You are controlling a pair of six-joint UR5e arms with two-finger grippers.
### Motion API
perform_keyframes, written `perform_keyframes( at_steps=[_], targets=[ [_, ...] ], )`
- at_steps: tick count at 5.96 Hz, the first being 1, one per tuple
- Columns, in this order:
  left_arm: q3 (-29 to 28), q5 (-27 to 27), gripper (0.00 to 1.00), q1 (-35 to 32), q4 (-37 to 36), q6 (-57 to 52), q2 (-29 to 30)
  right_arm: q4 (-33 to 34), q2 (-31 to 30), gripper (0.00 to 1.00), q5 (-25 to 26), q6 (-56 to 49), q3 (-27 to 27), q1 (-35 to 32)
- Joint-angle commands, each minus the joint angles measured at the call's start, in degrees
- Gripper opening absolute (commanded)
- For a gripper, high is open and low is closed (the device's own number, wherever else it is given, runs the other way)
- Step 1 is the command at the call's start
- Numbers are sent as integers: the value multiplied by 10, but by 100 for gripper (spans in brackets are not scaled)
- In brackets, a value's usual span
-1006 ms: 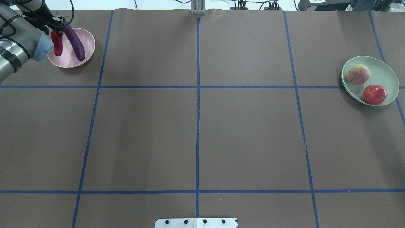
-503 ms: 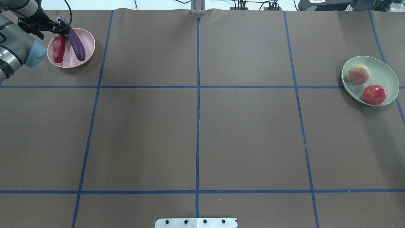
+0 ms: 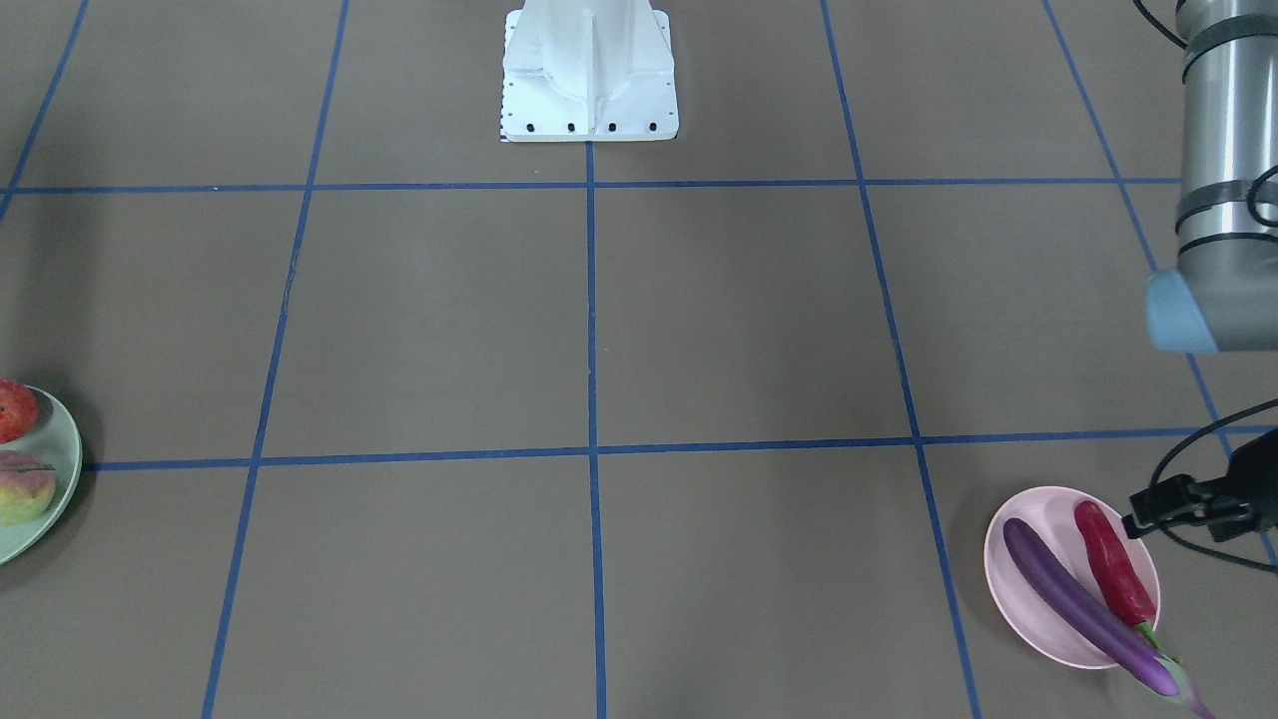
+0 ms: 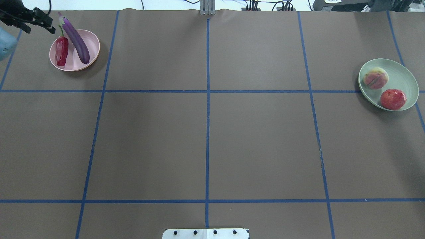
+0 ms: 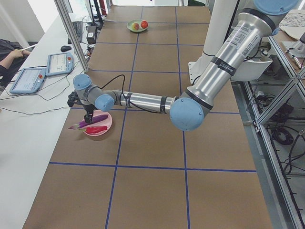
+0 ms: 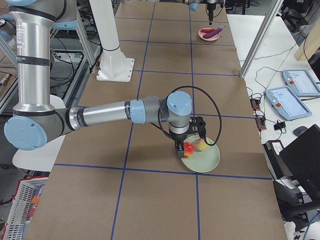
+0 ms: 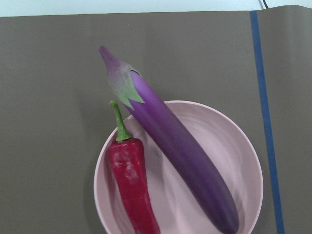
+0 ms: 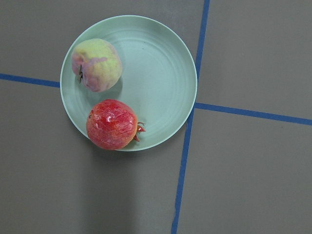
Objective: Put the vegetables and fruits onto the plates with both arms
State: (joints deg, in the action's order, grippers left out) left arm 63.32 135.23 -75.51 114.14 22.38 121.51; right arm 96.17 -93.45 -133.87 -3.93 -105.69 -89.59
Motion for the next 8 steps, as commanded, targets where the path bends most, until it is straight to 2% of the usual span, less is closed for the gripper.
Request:
perform_keyframes(
  at_steps=[1,2,3,4,5,6,8],
  targets=[
    [22,22,100,-78,-87,-232,-40,0,2,100,1,1,0,4],
    [55,10,100,-112,-195,-327,-48,0,2,100,0,1,0,4],
    [120,-19,100,-128,-281,-381,-85,0,2,100,0,8,-1,4],
    [183,-22,100,-140,-369,-386,-113,-1,2,100,0,18,-3,5],
    [255,-20,100,-143,-374,-385,-212,-1,2,100,0,18,-4,5],
    [290,-15,100,-142,-376,-372,-255,-1,2,100,0,18,-3,6],
    [311,-13,100,-148,-331,-374,-299,0,3,100,0,19,-3,7]
  ],
)
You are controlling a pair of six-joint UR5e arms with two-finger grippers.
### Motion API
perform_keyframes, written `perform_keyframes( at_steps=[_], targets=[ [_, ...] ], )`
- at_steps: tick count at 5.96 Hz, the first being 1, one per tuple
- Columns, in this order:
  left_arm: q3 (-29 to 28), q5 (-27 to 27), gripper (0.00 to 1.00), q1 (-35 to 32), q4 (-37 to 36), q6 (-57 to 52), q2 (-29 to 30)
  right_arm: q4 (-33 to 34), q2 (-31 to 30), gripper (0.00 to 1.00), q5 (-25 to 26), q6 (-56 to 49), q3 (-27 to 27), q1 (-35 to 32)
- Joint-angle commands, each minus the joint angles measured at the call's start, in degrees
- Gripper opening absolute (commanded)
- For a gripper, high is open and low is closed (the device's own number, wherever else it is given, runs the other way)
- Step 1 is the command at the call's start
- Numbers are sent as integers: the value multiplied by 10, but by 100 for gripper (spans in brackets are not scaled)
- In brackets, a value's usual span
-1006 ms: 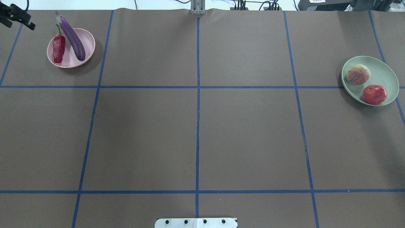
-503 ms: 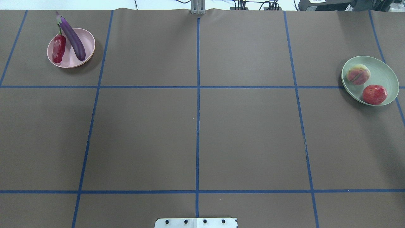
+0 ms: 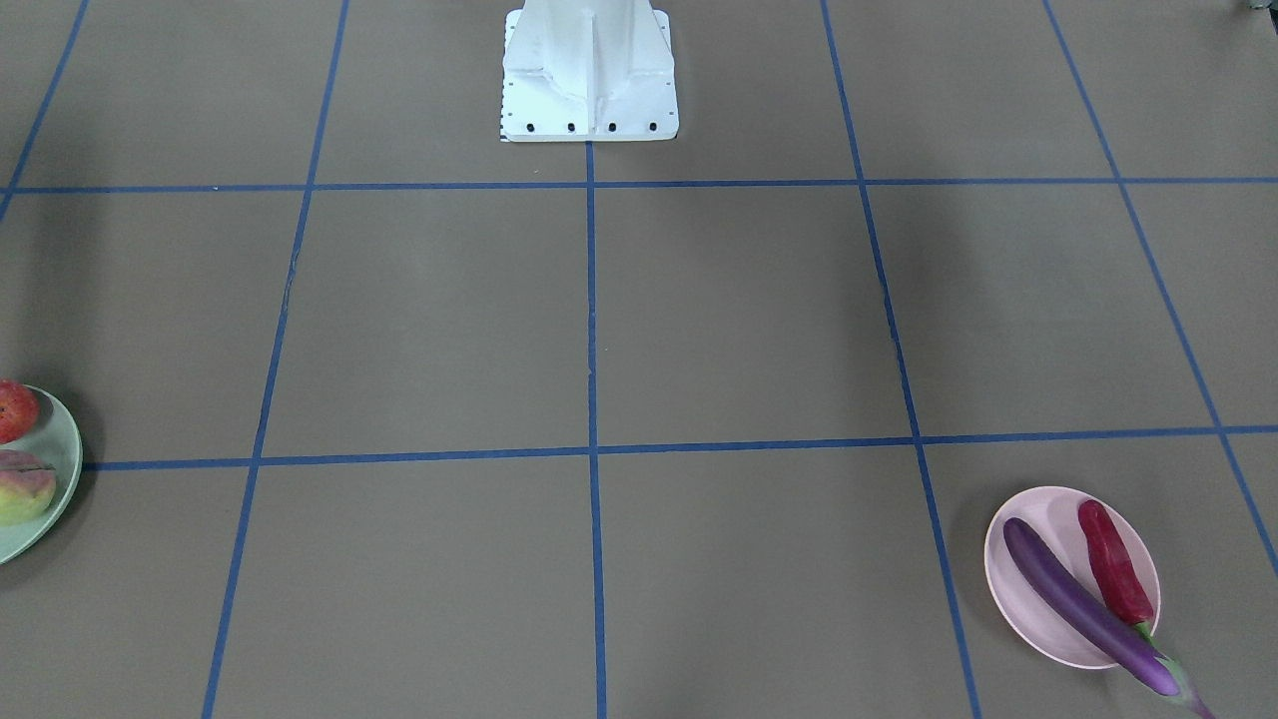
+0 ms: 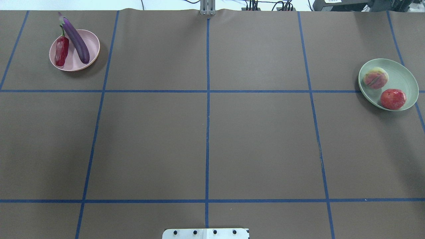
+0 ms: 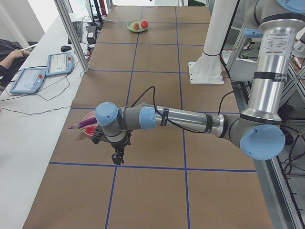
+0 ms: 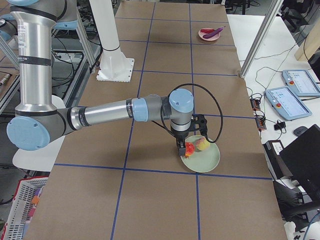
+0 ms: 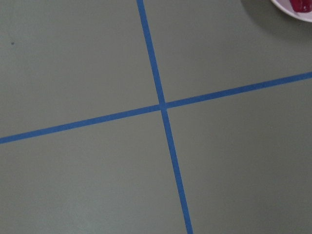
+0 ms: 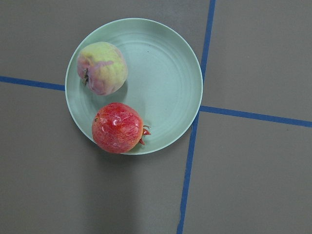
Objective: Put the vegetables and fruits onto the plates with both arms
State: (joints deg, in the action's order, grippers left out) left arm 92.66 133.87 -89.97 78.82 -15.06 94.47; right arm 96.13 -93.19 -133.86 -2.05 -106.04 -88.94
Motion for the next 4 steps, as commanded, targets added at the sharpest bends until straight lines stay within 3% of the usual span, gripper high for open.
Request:
perform_keyframes(
  at_steps=[1,4],
  targets=[
    [52,1,100,-16,43,2,-72,0,2,100,5,3,2,14],
    [51,10,100,-47,47,-6,-83,1,13,100,15,46,5,22]
  ],
)
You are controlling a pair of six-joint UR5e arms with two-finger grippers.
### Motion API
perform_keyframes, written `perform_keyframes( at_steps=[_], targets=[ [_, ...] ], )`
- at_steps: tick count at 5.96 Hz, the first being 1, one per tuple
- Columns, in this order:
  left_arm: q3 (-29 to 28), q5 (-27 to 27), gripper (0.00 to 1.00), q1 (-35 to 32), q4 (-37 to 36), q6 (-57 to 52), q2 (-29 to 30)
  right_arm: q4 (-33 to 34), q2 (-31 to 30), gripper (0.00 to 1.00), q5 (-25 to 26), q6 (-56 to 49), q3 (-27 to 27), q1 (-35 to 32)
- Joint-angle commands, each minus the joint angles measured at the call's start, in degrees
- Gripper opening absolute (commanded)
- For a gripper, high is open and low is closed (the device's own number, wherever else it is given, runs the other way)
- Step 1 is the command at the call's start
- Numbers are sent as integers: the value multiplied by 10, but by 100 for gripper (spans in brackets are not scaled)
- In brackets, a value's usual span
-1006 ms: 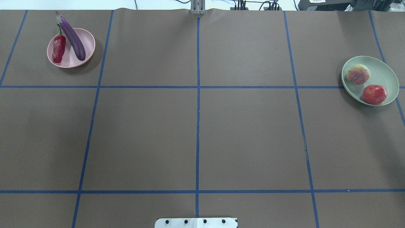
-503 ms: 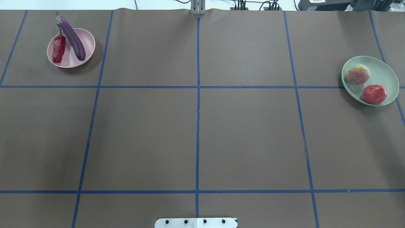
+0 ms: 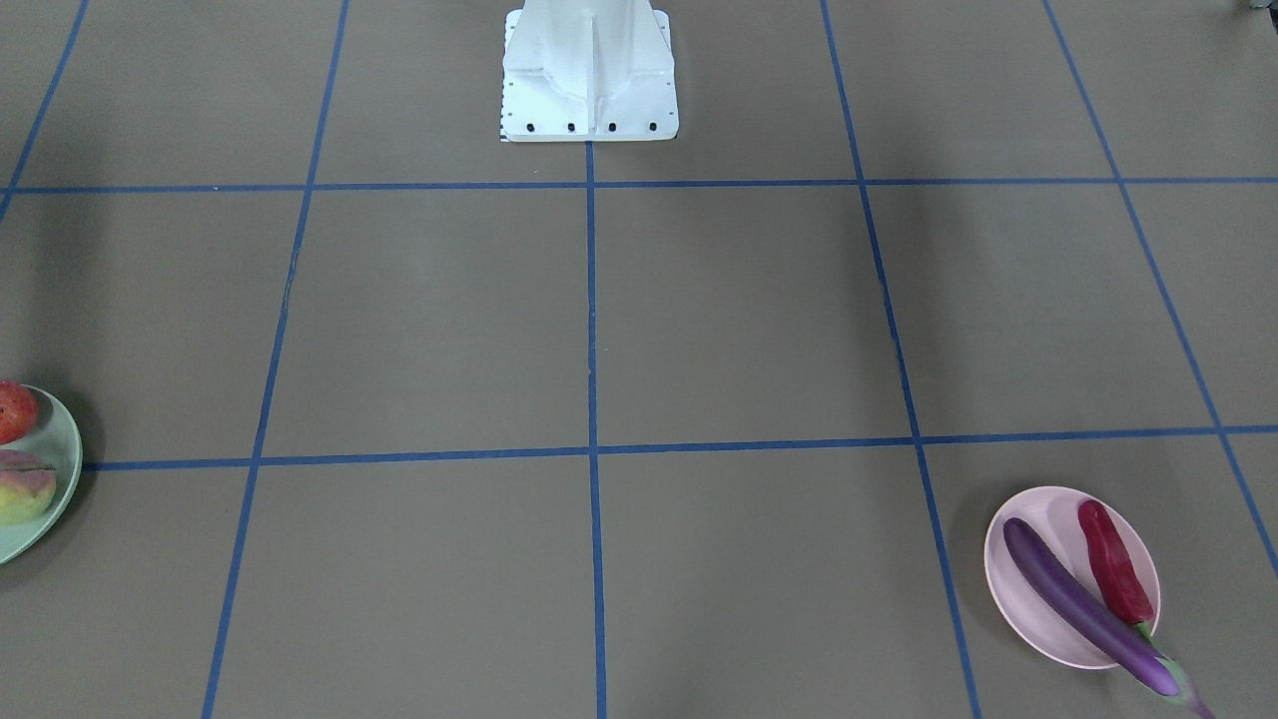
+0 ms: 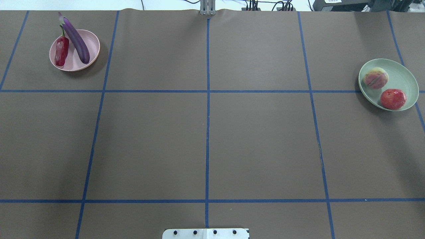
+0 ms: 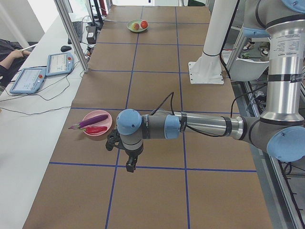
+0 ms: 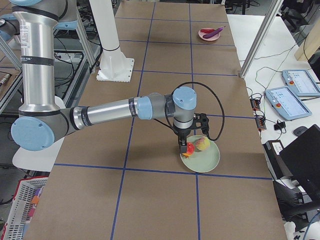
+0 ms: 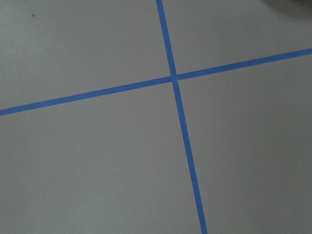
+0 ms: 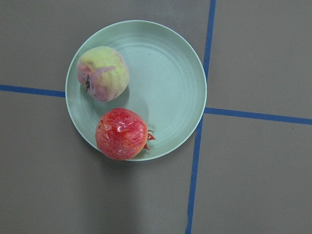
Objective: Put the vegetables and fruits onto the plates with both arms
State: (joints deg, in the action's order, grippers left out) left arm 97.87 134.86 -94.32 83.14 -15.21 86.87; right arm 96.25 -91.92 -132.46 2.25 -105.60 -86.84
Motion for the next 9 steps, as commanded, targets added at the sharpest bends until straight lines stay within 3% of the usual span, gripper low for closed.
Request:
perform_keyframes(
  at_steps=[1,9],
  targets=[
    [9,7,100,-3,-1,-1,-3,-1,1,100,1,4,0,1],
    [39,8,100,-2,4,-3,-6,-2,-3,100,0,5,0,6]
  ],
)
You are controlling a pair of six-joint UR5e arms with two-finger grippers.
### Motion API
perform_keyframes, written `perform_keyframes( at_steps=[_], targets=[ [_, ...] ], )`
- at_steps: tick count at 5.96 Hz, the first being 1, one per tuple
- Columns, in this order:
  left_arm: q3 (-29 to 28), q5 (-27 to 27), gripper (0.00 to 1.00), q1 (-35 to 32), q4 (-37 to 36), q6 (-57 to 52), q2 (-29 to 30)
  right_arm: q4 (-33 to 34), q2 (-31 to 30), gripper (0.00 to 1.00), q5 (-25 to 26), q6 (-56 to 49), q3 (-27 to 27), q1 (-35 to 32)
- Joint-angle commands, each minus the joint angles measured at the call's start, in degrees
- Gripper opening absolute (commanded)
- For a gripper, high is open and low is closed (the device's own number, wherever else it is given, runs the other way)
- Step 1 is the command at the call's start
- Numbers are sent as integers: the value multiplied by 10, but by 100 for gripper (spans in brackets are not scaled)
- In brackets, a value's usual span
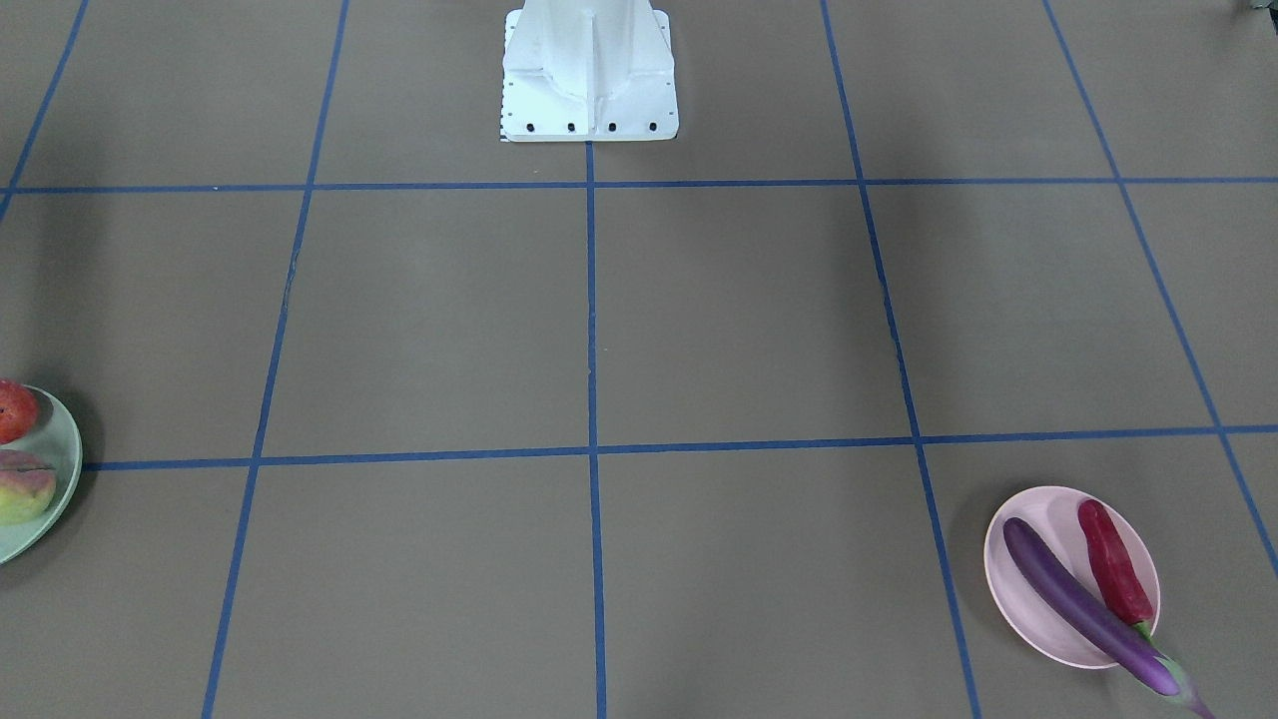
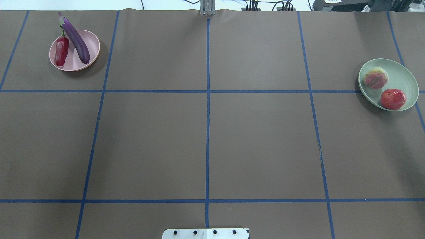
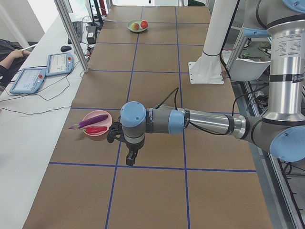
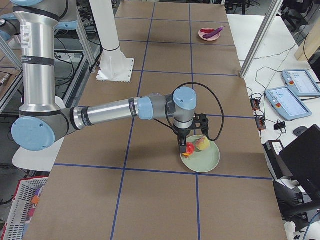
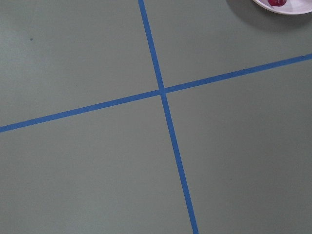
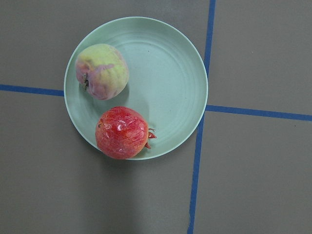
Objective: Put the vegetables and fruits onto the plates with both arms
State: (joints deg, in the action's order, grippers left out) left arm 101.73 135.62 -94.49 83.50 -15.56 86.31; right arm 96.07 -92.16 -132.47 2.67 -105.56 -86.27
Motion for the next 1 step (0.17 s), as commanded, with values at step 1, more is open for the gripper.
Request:
perform_keyframes(
  at_steps=[1],
  targets=[
    [7,0,100,0,1,2,1,0,0,100,1,1,0,1]
  ],
)
